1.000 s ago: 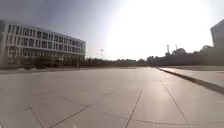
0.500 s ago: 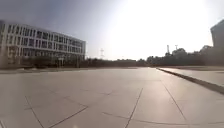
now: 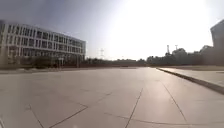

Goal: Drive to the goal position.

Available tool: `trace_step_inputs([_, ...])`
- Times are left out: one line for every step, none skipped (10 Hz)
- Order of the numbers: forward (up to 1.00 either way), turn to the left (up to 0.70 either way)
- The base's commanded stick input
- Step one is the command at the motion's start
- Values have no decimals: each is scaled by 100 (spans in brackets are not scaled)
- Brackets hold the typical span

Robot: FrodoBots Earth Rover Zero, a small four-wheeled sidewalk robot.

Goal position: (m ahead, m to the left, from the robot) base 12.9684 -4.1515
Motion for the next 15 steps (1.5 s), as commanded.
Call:
trace_step_inputs([-67, 0])
trace_step_inputs([-47, 3])
trace_step_inputs([0, 4])
trace_step_inputs([0, 4])
trace_step_inputs([0, 4])
trace_step_inputs([0, 3])
trace_step_inputs([4, 0])
trace_step_inputs([34, 0])
trace_step_inputs([67, 0])
trace_step_inputs([70, 2])
trace_step_inputs([70, 2])
trace_step_inputs([70, 2])
trace_step_inputs([70, 2])
trace_step_inputs([70, 1])
trace_step_inputs([70, 1])
